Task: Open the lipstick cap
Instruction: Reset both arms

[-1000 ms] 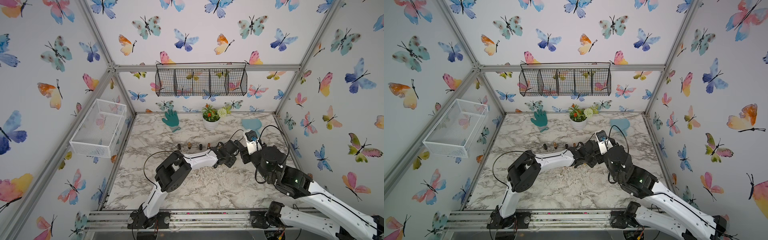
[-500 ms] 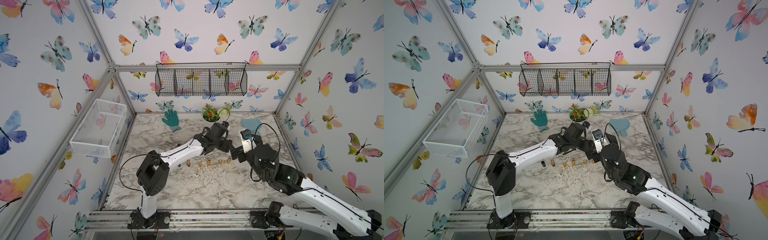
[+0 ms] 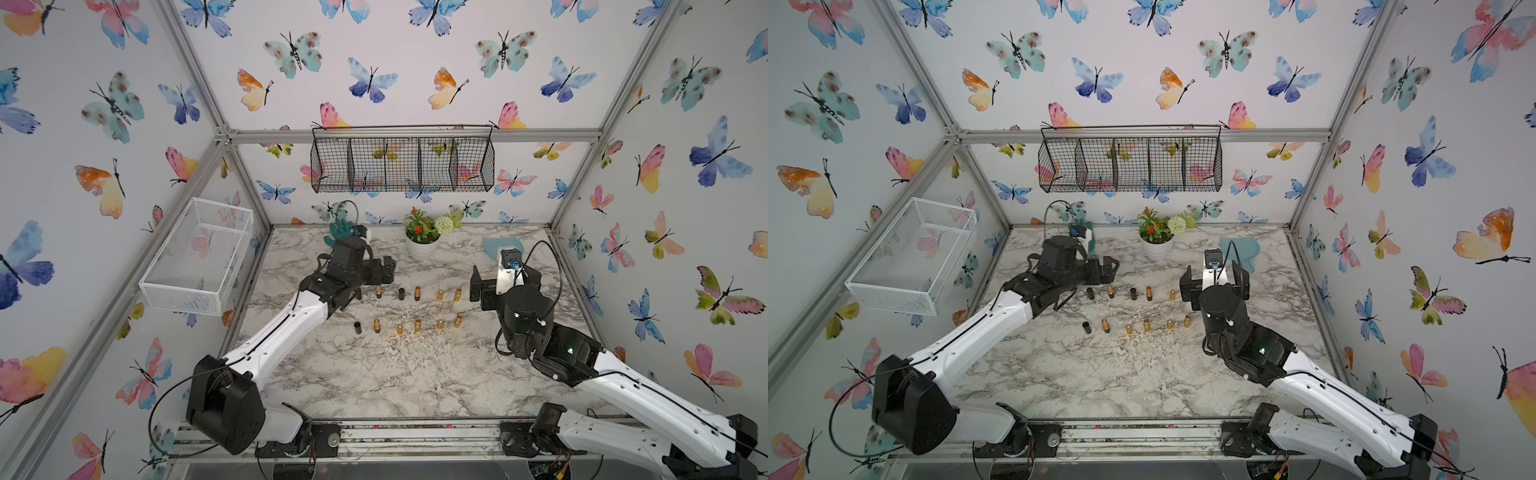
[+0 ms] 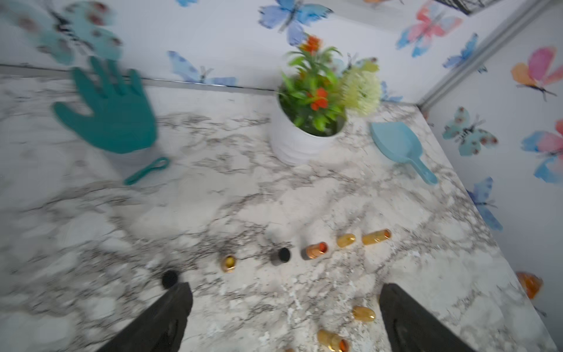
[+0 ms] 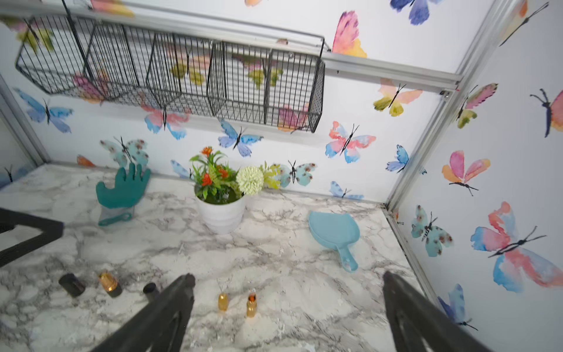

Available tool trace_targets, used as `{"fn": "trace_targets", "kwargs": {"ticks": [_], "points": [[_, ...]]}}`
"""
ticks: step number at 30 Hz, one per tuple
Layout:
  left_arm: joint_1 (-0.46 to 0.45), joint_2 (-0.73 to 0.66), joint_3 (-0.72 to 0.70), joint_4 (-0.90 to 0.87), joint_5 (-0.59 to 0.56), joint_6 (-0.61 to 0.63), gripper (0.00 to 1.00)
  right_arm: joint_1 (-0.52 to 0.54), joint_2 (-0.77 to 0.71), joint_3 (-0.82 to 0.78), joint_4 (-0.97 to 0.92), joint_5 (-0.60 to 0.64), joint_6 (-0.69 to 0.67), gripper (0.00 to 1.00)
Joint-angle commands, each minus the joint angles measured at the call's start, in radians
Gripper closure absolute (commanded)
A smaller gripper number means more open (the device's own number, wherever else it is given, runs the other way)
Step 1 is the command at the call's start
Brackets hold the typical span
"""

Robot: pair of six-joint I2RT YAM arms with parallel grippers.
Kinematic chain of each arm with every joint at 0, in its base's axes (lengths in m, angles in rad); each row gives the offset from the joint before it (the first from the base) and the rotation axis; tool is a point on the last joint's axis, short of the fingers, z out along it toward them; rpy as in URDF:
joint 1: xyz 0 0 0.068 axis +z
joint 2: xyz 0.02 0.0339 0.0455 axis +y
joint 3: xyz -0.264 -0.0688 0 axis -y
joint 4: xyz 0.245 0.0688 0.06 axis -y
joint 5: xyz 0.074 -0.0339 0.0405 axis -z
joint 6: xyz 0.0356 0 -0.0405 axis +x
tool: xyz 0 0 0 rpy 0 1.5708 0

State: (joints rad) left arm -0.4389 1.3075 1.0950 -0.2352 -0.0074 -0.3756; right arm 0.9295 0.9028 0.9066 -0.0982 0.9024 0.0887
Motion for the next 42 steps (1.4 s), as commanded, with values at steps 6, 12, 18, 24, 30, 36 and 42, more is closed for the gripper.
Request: {"fn": "trace_targets", "kwargs": {"ticks": [6,12,18,24,30,36,42], "points": [[0.175,-0.227,-0.356,0.28,0.038,0.21,0.02,-0.388,0.001,-0.288,0.419,-0.342,0.077,0.02],[0.286,-0.231,-0.506,0.443,-0.004,0.3,0.02,-0.578,0.17,-0.463,0.697,-0.352,-0.008,0.02],[0.386,-0.174,-0.617,0.651,-0.071,0.281,0.02,-0.658,0.343,-0.591,0.954,-0.32,-0.037,0.0],[0.401,-0.101,-0.688,0.761,-0.104,0.358,0.02,-0.717,0.486,-0.585,1.012,-0.411,-0.024,0.01],[0.432,-0.008,-0.796,1.039,-0.065,0.372,0.02,-0.718,0.649,-0.668,1.361,-0.429,-0.094,0.02],[0.427,0.098,-0.885,1.299,-0.029,0.372,0.02,-0.731,0.657,-0.609,1.232,-0.468,-0.071,0.02],[0.408,0.1,-0.882,1.298,-0.03,0.386,0.02,-0.781,0.661,-0.546,1.101,-0.543,-0.038,0.02]]}}
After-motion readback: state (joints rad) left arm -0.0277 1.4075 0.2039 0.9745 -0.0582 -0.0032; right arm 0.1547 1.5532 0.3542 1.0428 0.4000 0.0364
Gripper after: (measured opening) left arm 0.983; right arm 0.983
